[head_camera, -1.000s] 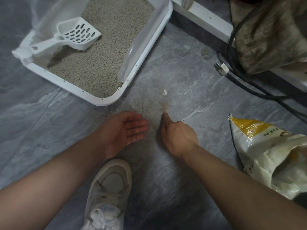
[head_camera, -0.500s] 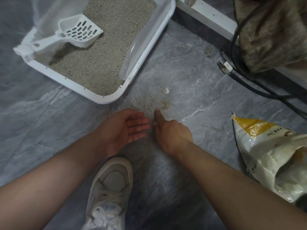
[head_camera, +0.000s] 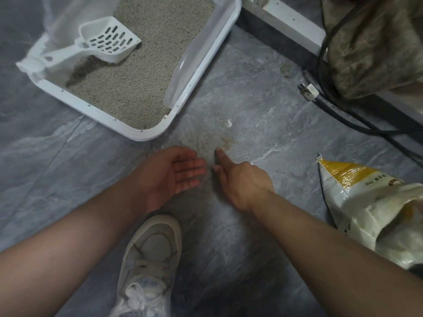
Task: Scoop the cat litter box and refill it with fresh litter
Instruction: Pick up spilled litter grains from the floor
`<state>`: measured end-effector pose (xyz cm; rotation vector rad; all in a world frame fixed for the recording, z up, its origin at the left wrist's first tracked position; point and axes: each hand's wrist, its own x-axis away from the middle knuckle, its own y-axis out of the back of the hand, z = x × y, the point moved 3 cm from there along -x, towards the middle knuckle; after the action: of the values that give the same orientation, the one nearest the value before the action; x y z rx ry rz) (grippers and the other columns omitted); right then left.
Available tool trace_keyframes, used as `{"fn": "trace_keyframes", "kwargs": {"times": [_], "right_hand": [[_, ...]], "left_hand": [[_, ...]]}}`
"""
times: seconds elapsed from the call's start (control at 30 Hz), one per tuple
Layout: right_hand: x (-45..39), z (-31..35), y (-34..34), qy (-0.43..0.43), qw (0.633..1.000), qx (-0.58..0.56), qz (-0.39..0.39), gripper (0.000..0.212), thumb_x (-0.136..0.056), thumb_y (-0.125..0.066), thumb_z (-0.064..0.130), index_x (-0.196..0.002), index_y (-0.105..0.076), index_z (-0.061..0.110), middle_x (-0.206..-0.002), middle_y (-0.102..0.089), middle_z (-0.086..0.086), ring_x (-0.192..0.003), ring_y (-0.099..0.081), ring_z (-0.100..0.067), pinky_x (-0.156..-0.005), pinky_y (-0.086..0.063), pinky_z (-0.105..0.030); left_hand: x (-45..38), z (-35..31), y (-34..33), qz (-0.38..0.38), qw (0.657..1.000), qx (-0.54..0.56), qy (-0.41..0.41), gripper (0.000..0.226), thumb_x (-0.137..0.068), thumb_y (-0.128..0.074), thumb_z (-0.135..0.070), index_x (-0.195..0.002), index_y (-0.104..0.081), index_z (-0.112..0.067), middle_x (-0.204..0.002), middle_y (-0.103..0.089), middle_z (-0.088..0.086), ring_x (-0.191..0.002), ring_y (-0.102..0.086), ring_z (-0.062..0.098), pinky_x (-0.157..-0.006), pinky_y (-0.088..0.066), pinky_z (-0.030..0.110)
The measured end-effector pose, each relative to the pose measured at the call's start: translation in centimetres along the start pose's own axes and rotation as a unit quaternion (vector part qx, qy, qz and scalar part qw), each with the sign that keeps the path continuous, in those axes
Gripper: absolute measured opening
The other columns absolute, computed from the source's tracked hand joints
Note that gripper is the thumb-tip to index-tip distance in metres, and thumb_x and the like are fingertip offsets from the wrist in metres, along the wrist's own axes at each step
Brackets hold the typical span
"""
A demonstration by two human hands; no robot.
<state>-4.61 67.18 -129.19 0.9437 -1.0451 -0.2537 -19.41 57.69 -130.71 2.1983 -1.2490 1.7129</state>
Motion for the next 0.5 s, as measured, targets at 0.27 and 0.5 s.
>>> {"fn": "trace_keyframes", "kwargs": {"times": [0.27, 0.5], "right_hand": [[-0.7, -0.9, -0.4, 0.032, 0.998, 0.021, -0.058, 0.048, -0.104, -0.028, 0.047, -0.151, -0.029, 0.036, -0.106, -0.067, -0.014, -0.097, -0.065, -0.037, -0.074, -0.047, -0.038], [-0.3, -3.2, -0.4, -0.001, 0.981, 0.101, -0.168, 0.037, -0.097, -0.044, 0.032, -0.123, -0.059, 0.011, -0.104, -0.054, -0.012, -0.095, -0.052, -0.031, -0.077, -0.044, -0.039]], "left_hand": [[-0.2, -0.2, -0.1, -0.002, 1.0, -0.006, 0.002, 0.023, -0.095, -0.053, -0.026, -0.102, -0.066, -0.009, -0.105, -0.076, 0.013, -0.1, -0.072, 0.027, -0.085, -0.056, 0.041], [-0.2, -0.1, -0.4, -0.002, 1.0, -0.011, 0.019, 0.025, -0.097, -0.05, -0.027, -0.103, -0.065, -0.008, -0.108, -0.075, 0.015, -0.104, -0.07, 0.028, -0.093, -0.053, 0.043]]}}
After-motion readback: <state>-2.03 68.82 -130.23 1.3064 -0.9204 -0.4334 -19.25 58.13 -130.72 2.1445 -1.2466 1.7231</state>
